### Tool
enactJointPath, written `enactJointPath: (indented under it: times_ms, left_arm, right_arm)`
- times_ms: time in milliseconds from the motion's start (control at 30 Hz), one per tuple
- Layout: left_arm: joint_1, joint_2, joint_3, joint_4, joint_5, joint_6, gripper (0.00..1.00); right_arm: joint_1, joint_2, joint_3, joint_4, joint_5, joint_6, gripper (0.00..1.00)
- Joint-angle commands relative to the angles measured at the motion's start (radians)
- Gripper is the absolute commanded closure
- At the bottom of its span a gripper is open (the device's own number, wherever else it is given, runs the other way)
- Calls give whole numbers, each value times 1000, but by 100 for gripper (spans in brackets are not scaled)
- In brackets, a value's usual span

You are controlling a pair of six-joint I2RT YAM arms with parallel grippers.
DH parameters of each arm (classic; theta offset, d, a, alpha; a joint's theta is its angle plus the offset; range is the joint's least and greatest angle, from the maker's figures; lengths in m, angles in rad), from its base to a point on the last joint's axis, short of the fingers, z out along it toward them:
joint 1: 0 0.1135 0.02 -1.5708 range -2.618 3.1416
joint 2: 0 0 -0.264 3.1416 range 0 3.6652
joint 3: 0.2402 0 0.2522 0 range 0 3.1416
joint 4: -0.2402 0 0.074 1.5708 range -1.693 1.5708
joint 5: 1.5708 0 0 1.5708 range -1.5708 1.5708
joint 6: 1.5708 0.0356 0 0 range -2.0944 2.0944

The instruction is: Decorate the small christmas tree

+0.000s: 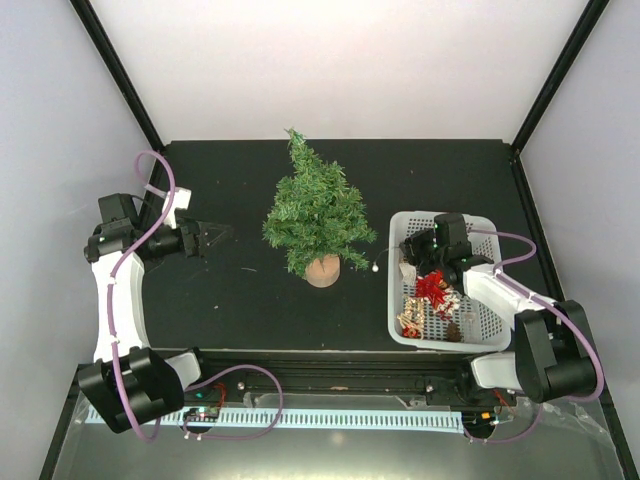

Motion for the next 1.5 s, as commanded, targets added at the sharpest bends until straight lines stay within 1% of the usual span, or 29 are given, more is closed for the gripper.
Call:
enactJointPath:
  times_ms: [0,67,233,333,500,633,733,800,867,933,1067,1133,1200,1267,1367,1467]
  left_arm:
    - [-7,-29,2,12,12,-5,1]
    - [-9,-33,12,1,8,1,1]
    - [-22,-47,61,-42,-9,34,1]
    - [-25,-57,115,-99,-8,88,1]
    - [-25,-74,268,-260,1,240,1]
    - [-29,-130,362,-311,2,283,1]
    - [-69,-158,458,-377,15,337,1]
    - [-128,-152,555,-465,36,403,1]
    - [-233,-136,646,-499,33,405,1]
    - [-345,-125,716,-461,27,339,1]
    - [-558,-80,733,-299,5,164,1]
    - [-692,-34,740,-252,-68,113,1]
    - [-832,19,742,-221,-188,88,1]
    - [-933,78,743,-202,-266,87,1]
    - [-1029,194,759,-185,-362,97,1]
    - [-1088,296,785,-145,-456,94,1]
  right_arm:
    - [-6,-12,0,37,-12,3,97]
    - [-6,-35,-3,34,-7,3,99]
    - [-6,-113,-7,43,-1,2,99]
    - [-15,-165,3,44,-14,-9,99]
    - [-14,-279,74,-69,-1,-70,99]
    - [-15,-364,158,-170,11,-169,99]
    - [-15,-415,217,-235,9,-266,99]
    - [-15,-448,252,-276,4,-327,99]
    - [-16,-472,276,-300,-7,-375,99]
    - [-16,-489,293,-306,-32,-412,99]
    - [-17,-504,348,-340,-68,-467,99]
    - [-14,-513,381,-366,-68,-494,99]
    - [-13,-522,413,-385,-67,-522,99]
    - [-14,-526,440,-392,-82,-539,99]
    - [-14,-524,469,-395,-115,-557,99]
    - [-14,-525,474,-382,-147,-557,99]
